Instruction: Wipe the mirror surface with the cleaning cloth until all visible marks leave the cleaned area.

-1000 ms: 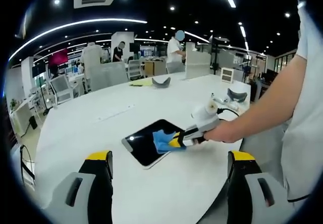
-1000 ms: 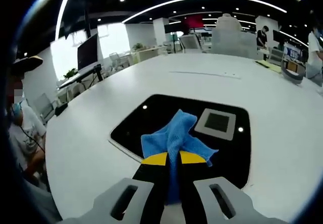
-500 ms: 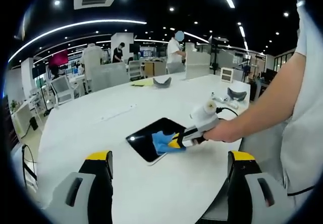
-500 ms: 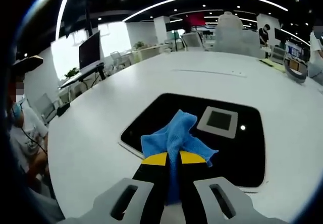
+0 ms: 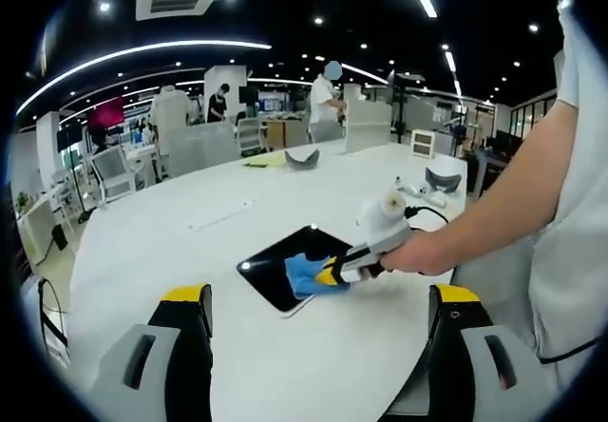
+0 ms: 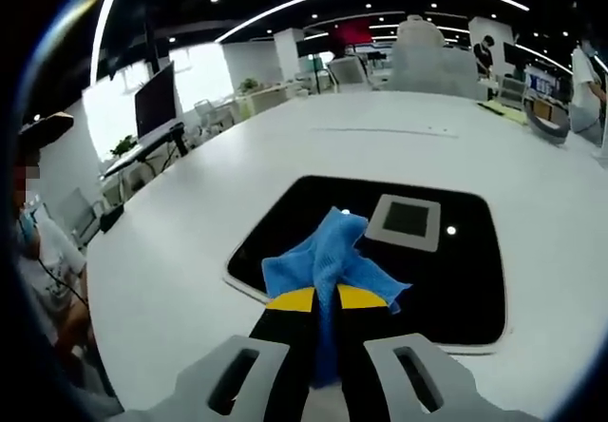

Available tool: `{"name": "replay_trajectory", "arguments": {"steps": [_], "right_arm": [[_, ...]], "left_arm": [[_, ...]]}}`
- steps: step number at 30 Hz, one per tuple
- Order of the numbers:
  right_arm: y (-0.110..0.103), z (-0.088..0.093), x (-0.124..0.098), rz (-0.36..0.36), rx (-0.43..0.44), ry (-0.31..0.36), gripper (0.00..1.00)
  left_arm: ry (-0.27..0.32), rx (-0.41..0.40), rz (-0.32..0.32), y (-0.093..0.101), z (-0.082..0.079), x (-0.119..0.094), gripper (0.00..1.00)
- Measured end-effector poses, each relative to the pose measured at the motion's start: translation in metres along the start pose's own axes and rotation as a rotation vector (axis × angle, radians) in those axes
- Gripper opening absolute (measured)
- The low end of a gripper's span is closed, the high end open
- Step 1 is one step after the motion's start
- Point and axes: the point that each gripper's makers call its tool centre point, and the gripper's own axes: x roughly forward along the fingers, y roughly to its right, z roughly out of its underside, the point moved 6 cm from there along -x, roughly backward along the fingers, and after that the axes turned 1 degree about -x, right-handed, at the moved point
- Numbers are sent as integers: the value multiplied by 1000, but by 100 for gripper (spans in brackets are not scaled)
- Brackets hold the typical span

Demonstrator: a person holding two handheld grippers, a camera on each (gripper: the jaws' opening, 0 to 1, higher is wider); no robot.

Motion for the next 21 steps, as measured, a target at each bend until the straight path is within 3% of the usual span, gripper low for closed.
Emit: {"name": "replay_trajectory", "arguments": {"steps": [9,21], "right_arm": [[2,-7,7,12,58,-3,2],[2,-12,15,40,50,-15,1]], "left_arm": [[2,-12,-3,-6,2,-3,95],[26,-25,7,-11,1,1,96]]}}
